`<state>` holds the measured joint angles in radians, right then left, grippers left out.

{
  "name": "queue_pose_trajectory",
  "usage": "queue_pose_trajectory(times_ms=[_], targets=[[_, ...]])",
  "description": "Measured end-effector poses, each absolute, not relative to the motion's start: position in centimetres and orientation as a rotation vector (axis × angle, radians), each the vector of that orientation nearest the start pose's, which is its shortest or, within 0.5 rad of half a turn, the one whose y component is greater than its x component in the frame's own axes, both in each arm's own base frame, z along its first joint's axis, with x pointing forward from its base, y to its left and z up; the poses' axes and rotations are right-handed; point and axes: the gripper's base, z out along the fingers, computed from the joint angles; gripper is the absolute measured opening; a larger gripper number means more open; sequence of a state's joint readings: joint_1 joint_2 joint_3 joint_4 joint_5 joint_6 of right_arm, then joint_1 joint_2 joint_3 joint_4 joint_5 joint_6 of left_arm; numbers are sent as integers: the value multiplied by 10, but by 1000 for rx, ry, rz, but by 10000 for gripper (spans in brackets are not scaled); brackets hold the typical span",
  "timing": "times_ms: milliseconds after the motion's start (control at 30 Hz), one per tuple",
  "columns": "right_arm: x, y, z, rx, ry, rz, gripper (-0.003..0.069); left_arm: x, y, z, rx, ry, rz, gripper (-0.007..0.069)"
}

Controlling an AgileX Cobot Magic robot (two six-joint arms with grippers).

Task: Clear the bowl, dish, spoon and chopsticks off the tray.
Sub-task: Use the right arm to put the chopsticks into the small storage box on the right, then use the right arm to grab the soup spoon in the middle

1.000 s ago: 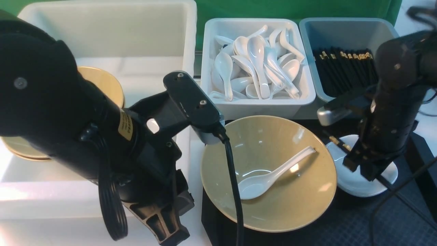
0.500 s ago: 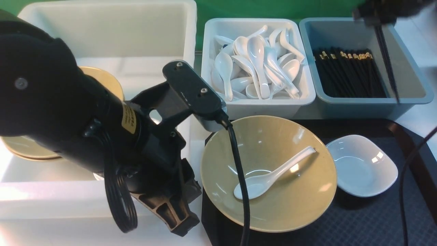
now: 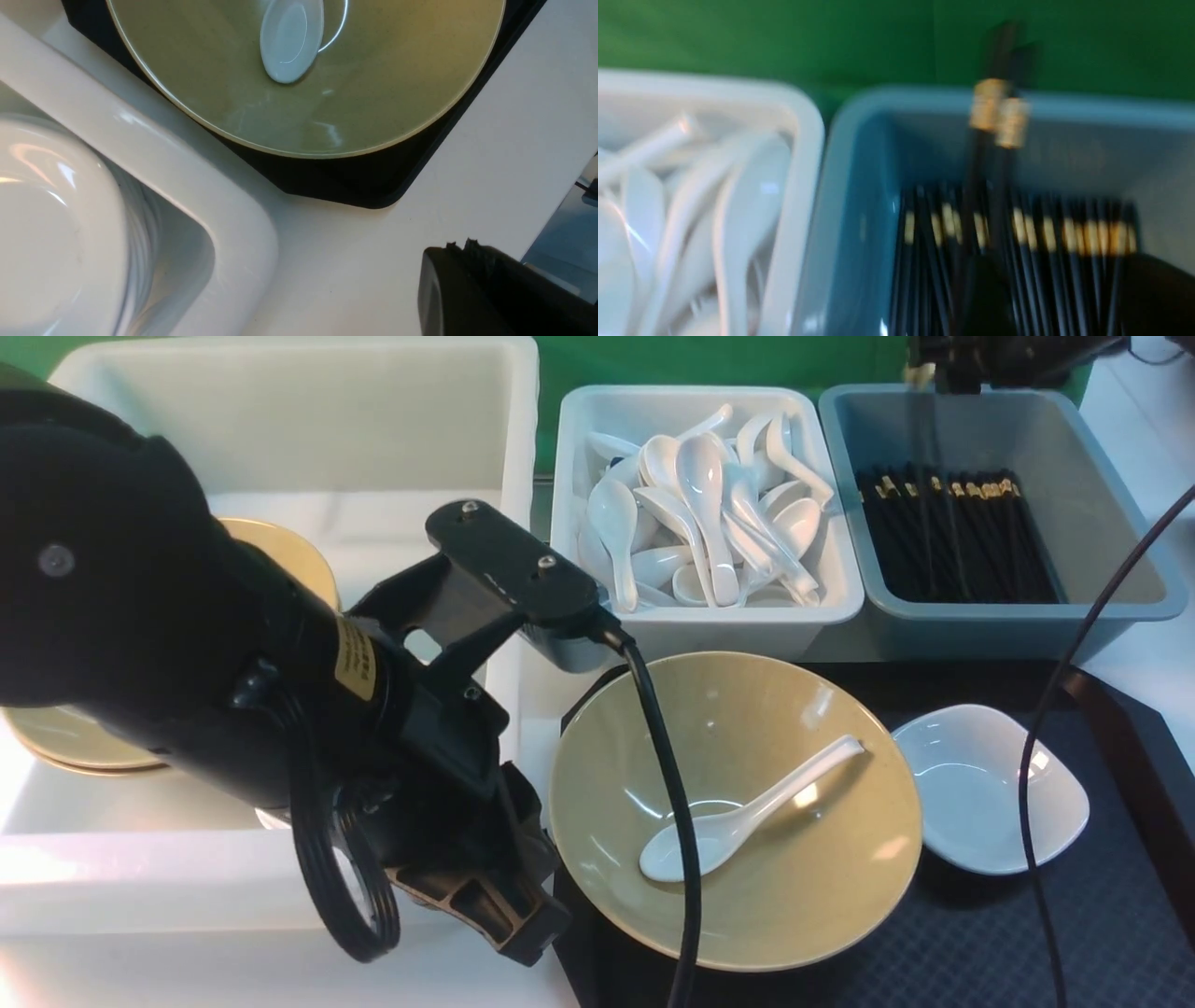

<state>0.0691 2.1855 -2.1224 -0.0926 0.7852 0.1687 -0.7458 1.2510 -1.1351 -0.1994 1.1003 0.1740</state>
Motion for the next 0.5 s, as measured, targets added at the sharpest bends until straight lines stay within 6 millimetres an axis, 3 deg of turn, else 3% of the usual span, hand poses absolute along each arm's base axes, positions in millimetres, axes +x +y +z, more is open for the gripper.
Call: queue_pose_trajectory(times_ms=[33, 100, 167, 333, 367, 400, 433, 500], targets=[[504, 29, 301, 74, 2382, 13, 524, 164, -173, 337, 1155, 2486, -427, -11], [497, 31, 309, 26, 2442, 14, 562, 164, -171, 338, 1157, 2478, -409, -11], [479, 35, 325, -165, 2535, 18, 586, 161, -164, 338, 1145, 2464, -372, -11], [443, 57, 355, -424, 2558, 111, 570, 144, -142, 336, 1069, 2463, -324, -11], [422, 70, 371, -502, 2526, 139, 559, 132, -129, 334, 1033, 2458, -319, -11], [420, 72, 371, -514, 2531, 145, 555, 132, -129, 334, 1030, 2460, -318, -11], [398, 84, 385, -597, 2498, 160, 545, 122, -119, 333, 1001, 2455, -325, -11], [370, 101, 394, -731, 2463, 171, 534, 111, -109, 331, 978, 2443, -341, -11]])
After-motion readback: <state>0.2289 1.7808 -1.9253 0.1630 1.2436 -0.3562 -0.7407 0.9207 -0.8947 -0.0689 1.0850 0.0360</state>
